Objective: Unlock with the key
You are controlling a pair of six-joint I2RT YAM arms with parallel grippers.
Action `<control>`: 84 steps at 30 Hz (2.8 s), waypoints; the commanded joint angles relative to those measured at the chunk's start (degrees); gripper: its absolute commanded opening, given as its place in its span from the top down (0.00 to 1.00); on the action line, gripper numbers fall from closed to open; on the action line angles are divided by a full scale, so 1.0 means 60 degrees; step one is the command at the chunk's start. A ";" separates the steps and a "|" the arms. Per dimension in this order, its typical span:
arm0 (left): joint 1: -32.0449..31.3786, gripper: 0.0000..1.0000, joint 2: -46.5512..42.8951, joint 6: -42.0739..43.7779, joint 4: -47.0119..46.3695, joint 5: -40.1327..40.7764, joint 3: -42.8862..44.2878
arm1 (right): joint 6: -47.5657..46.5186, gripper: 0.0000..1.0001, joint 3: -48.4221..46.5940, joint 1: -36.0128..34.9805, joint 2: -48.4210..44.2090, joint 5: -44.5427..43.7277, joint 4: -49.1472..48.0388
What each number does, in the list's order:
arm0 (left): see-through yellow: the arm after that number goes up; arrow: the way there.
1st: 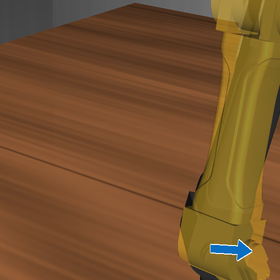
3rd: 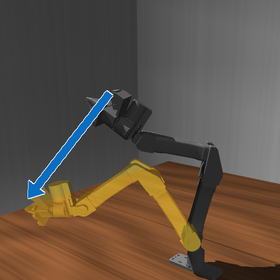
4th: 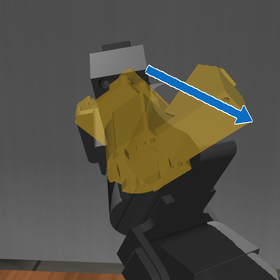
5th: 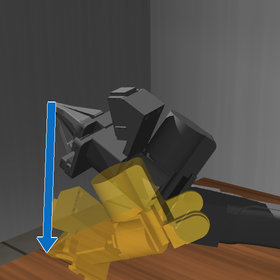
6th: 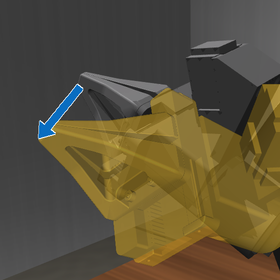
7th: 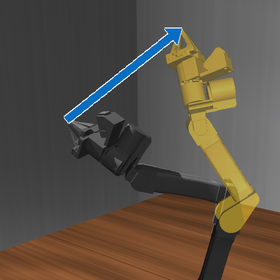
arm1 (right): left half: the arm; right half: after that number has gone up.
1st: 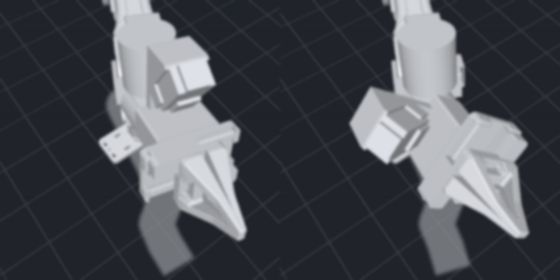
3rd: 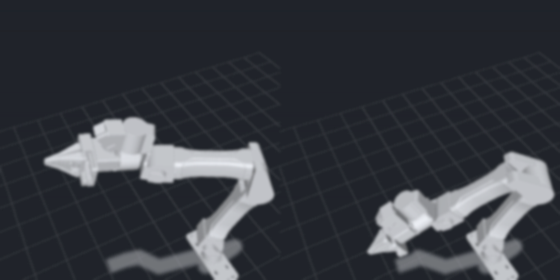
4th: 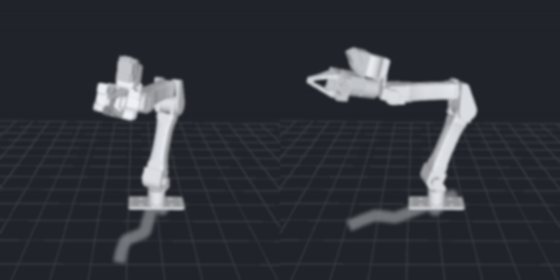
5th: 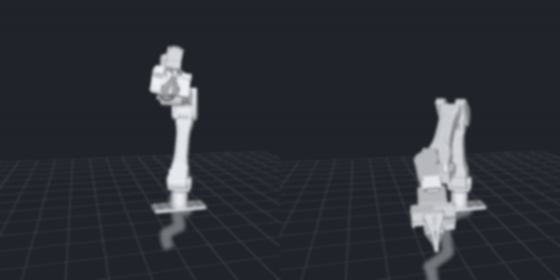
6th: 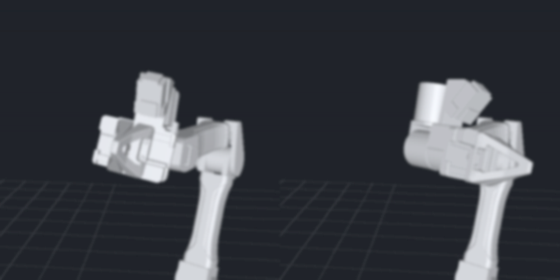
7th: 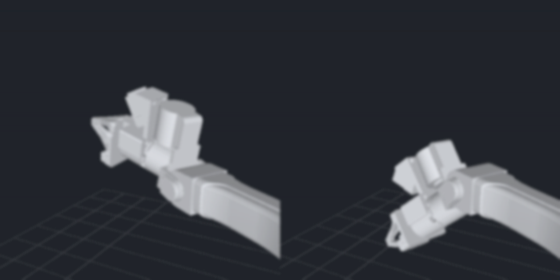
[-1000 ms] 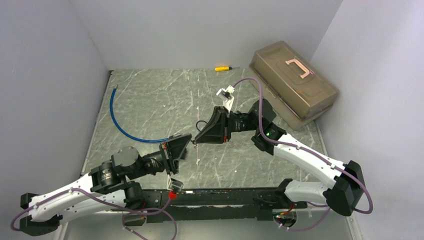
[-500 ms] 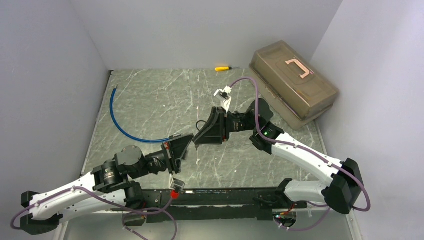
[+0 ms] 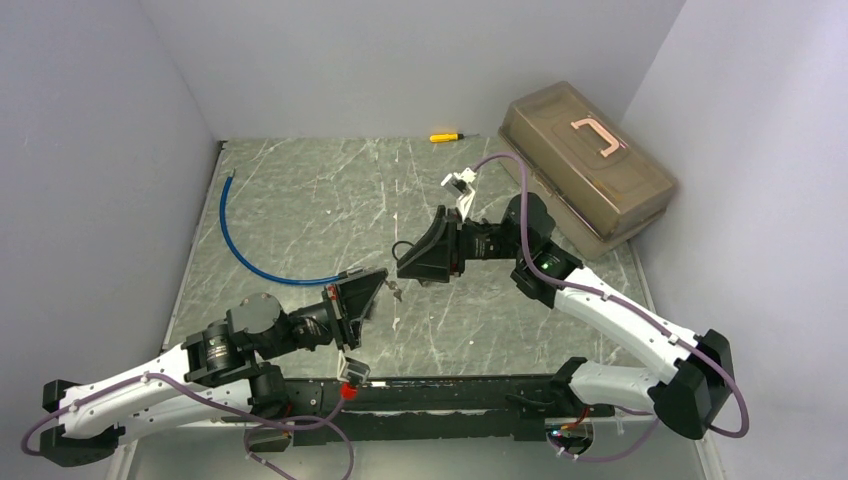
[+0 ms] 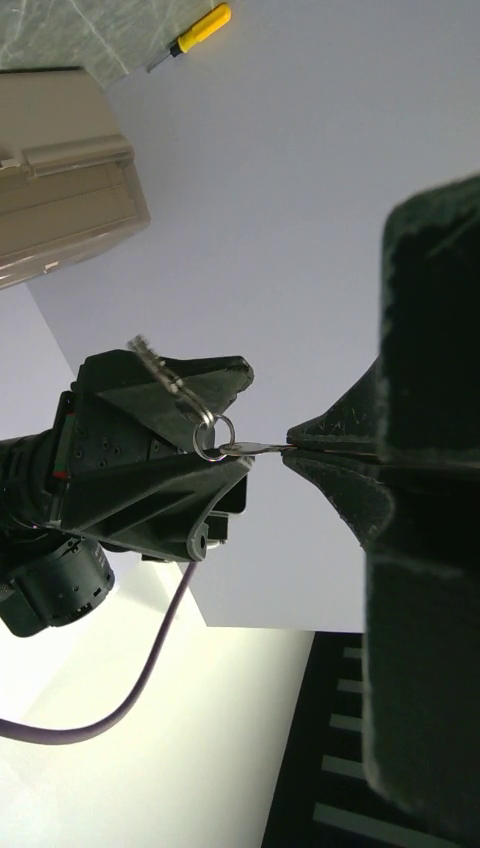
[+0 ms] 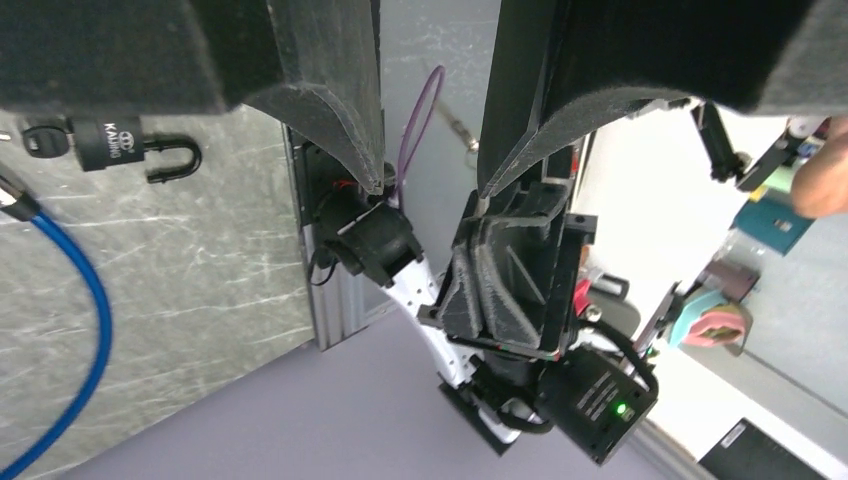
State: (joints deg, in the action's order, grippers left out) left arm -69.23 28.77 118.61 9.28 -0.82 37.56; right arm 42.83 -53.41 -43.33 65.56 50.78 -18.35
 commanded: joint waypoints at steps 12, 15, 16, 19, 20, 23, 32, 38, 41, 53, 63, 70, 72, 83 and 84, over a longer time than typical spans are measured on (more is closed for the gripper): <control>-0.0121 1.00 0.0038 0.3215 -0.0762 -0.0109 0.0098 | 0.1045 0.70 -0.0041 -0.0269 0.0364 0.0536 -0.1750; -0.0122 1.00 0.0061 0.3202 -0.0804 -0.0097 0.0097 | 0.1218 0.75 0.0000 -0.0312 0.0474 0.0637 -0.1953; -0.0122 1.00 0.0069 0.3214 -0.0807 -0.0087 0.0117 | 0.1313 0.77 0.0041 -0.0323 0.0500 0.0670 -0.2067; -0.0131 1.00 0.0095 0.3275 -0.0787 -0.0063 0.0125 | 0.1545 0.83 0.0090 -0.0350 0.0554 0.0727 -0.2308; -0.0126 1.00 0.0108 0.3302 -0.0792 -0.0035 0.0126 | 0.1590 0.84 0.0097 -0.0357 0.0568 0.0759 -0.2335; -0.0136 1.00 0.0120 0.3352 -0.0783 0.0017 0.0134 | 0.1802 0.77 0.0123 -0.0388 0.0676 0.1118 -0.2526; -0.0136 1.00 0.0115 0.3446 -0.0756 0.0070 0.0127 | 0.2168 0.68 0.0151 -0.0422 0.0700 0.1535 -0.2870; -0.0136 1.00 0.0147 0.3448 -0.0755 0.0107 0.0156 | 0.2474 0.69 0.0250 -0.0447 0.0735 0.1804 -0.3337; -0.0136 1.00 0.0144 0.3455 -0.0739 0.0104 0.0156 | 0.2480 0.81 0.0223 -0.0472 0.0746 0.1886 -0.3437; -0.0149 1.00 0.0064 0.3441 -0.0347 -0.0159 0.0287 | 0.2748 1.00 0.0414 -0.0466 0.0454 0.2351 -0.3684; -0.0151 1.00 -0.0201 0.3748 -0.0059 -0.0410 0.0178 | 0.3094 0.53 -0.0109 -0.0323 0.0642 0.2684 -0.3054; -0.0151 1.00 -0.0233 0.3788 -0.0125 -0.0480 0.0130 | 0.2883 0.63 -0.0422 -0.0322 0.0715 0.2426 -0.2678; -0.0151 1.00 -0.0200 0.3791 -0.0188 -0.0475 0.0141 | 0.2889 0.65 -0.0505 -0.0327 0.0823 0.2413 -0.2668; -0.0151 1.00 -0.0140 0.3973 -0.0342 -0.0472 0.0125 | 0.3256 0.96 -0.0492 -0.0348 0.1194 0.2108 -0.2980; -0.0149 1.00 -0.0131 0.3995 -0.0325 -0.0458 0.0126 | 0.3260 0.99 -0.0489 -0.0345 0.1201 0.2071 -0.2966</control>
State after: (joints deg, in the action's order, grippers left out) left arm -70.15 27.70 118.61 9.10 -3.60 37.58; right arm 61.19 -53.74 -45.15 72.77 64.58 -32.99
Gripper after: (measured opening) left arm 0.012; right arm 0.067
